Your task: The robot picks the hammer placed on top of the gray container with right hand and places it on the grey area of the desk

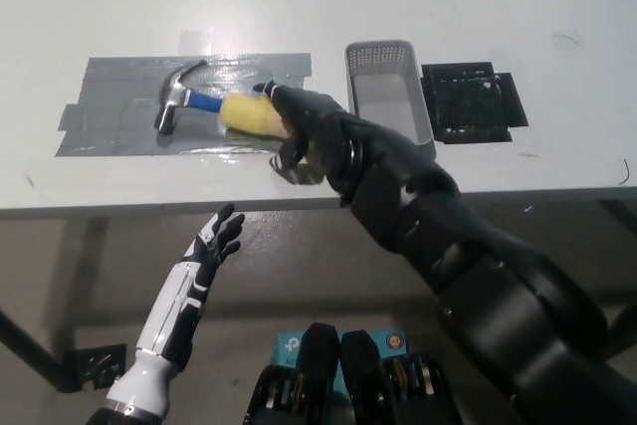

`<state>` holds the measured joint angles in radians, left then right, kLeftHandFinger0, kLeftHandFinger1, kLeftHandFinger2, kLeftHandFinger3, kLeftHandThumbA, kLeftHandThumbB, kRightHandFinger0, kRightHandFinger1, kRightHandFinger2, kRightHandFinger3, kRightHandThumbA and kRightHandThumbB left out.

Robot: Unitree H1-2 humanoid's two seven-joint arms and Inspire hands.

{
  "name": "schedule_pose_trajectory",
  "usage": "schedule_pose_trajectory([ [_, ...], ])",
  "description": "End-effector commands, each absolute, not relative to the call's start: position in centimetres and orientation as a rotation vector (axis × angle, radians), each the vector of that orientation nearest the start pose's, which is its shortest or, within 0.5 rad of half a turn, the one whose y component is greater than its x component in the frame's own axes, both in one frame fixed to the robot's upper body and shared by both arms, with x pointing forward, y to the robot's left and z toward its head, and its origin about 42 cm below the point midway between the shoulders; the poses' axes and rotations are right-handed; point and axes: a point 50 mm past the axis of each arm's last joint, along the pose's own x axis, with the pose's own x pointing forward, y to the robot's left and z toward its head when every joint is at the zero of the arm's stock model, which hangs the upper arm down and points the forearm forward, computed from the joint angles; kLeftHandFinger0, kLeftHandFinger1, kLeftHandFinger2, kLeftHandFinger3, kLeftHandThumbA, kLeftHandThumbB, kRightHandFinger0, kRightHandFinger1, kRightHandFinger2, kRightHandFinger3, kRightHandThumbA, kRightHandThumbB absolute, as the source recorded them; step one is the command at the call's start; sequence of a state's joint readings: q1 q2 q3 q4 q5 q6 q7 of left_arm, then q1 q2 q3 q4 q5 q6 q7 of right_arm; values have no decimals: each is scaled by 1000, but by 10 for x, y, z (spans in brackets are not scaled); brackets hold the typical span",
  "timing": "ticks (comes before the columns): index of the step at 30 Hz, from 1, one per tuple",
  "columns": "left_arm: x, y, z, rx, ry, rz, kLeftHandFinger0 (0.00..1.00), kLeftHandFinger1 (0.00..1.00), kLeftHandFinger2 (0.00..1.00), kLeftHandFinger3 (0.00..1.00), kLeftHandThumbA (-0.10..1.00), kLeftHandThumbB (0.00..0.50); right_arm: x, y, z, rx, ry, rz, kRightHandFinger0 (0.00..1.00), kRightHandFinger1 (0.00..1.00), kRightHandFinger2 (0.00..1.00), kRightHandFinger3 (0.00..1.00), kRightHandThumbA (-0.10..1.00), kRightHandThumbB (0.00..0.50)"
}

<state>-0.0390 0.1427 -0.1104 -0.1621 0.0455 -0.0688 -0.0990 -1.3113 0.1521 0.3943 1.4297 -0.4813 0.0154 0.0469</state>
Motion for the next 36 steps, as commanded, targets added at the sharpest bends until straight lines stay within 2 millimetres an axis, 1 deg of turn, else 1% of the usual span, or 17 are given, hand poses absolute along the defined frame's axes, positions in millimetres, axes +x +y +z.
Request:
schedule_pose_trajectory([
  [1,292,210,164,194,-297,-256,1000,1000,1000,1000,1000,81,555,29,352,-870,-158,544,1000,1000,1000,1000,957,500],
  [6,294,209,164,195,-310,-256,1000,1000,1000,1000,1000,83,558,29,423,-705,-344,498,1000,1000,1000,1000,977,500],
  [9,297,208,165,182,-305,-259,1000,1000,1000,1000,1000,98,554,18,487,-645,-543,446,1000,1000,1000,1000,1000,492],
  [10,298,209,165,180,-305,-259,1000,1000,1000,1000,1000,98,553,15,494,-636,-559,442,1000,1000,1000,1000,1000,494],
  [13,304,213,168,179,-315,-247,1000,1000,1000,1000,991,86,535,-11,543,-612,-733,418,1000,1000,1000,1000,1000,447],
  [14,308,214,171,183,-323,-241,1000,1000,1000,1000,996,85,524,-25,557,-636,-801,392,1000,1000,1000,1000,1000,459],
  [16,311,218,175,186,-333,-232,1000,1000,1000,1000,998,76,514,-35,567,-648,-850,387,1000,1000,1000,1000,1000,467],
  [17,315,220,178,193,-346,-233,1000,1000,1000,1000,1000,61,503,-55,572,-653,-904,385,1000,1000,1000,1000,1000,438],
  [20,320,223,182,197,-362,-212,1000,1000,1000,1000,1000,51,469,-103,571,-674,-979,367,1000,1000,1000,1000,964,392],
  [24,322,227,181,198,-356,-190,1000,1000,1000,1000,1000,54,428,-172,555,-701,-1020,310,1000,1000,1000,1000,918,377],
  [25,323,227,182,195,-359,-185,1000,1000,1000,1000,1000,53,416,-199,547,-696,-1026,280,1000,1000,1000,1000,885,356],
  [26,327,228,184,191,-364,-181,1000,1000,1000,1000,1000,52,412,-210,546,-672,-1029,267,1000,1000,1000,1000,814,343],
  [27,330,227,186,189,-367,-180,1000,1000,1000,1000,1000,44,407,-219,545,-645,-1029,251,1000,1000,1000,1000,878,340],
  [28,335,227,189,191,-376,-179,1000,1000,1000,1000,1000,44,402,-234,542,-616,-1033,227,1000,1000,1000,1000,763,328],
  [29,340,226,192,183,-387,-177,1000,1000,1000,1000,1000,44,396,-249,539,-582,-1042,198,1000,1000,1000,1000,743,324],
  [33,356,230,208,182,-427,-161,1000,1000,1000,1000,1000,52,374,-297,519,-497,-1043,115,1000,1000,1000,1000,771,306],
  [36,361,231,213,183,-442,-159,1000,1000,1000,1000,1000,55,355,-310,508,-503,-1065,56,1000,1000,1000,1000,815,322],
])
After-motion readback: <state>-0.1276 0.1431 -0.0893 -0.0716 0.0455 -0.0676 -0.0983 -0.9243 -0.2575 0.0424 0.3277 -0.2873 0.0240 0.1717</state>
